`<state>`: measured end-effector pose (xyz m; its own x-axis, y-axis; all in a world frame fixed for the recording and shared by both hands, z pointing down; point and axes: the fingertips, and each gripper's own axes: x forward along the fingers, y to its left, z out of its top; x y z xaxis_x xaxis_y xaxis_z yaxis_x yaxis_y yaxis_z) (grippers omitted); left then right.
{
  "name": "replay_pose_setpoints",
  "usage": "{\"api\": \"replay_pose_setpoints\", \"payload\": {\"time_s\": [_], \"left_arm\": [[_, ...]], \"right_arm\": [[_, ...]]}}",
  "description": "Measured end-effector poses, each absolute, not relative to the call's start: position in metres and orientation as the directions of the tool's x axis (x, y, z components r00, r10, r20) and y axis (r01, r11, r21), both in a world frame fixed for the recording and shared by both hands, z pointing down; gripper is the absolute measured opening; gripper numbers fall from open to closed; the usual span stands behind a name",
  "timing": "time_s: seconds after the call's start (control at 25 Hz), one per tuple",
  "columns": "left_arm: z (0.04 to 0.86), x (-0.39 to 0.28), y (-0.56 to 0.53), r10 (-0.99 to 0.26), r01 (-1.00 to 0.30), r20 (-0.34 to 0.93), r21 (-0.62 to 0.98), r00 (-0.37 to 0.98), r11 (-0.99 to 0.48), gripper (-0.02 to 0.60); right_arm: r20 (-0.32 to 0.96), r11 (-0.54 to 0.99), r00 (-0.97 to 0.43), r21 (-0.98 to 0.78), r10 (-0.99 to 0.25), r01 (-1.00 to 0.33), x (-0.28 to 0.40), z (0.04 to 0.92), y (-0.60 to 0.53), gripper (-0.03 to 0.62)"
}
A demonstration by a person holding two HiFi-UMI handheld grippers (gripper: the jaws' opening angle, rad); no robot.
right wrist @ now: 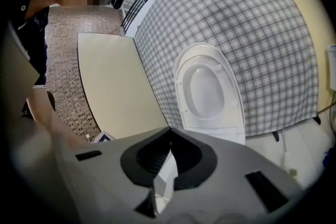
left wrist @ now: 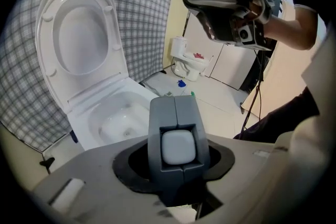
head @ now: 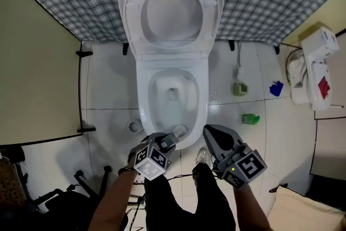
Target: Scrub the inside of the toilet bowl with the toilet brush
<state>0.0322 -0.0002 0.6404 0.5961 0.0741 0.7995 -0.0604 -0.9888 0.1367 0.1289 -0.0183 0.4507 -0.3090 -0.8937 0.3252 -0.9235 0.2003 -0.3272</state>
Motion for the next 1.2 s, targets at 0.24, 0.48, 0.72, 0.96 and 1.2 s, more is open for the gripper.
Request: {"api": "replay_pose_setpoints", "payload": {"time_s": [0.24, 0.48, 0.72, 0.96, 1.2], "left_arm": [[0.645, 0.001, -0.018, 0.035, -0.104, 0.86, 0.102, 0.51, -0.989, 0.183], [0.646, -0.018, -0.042, -0.062, -0.2, 0.899, 0.028, 0.433, -0.979, 0.179], [0.65, -0.021, -0.062, -0.159, -0.318, 0.913, -0.034, 0.376, -0.947, 0.178], [0.656, -0.025, -0.093, -0.275, -0.464, 0.91, -0.107, 0.309, -0.879, 0.178], [0.657, -0.022, -0.128, -0.361, -0.582, 0.887, -0.137, 0.289, -0.802, 0.174]], "right_arm": [[0.327, 0.222, -0.331, -0.328, -0.885, -0.918, 0.122, 0.455, -0.029, 0.0], [0.306, 0.249, -0.349, -0.321, -0.886, -0.914, 0.122, 0.452, -0.04, 0.0], [0.297, 0.247, -0.349, -0.331, -0.889, -0.911, 0.13, 0.456, -0.039, 0.0], [0.309, 0.252, -0.359, -0.336, -0.881, -0.908, 0.141, 0.463, -0.041, 0.0], [0.316, 0.269, -0.372, -0.323, -0.873, -0.907, 0.158, 0.468, -0.052, 0.0]]}}
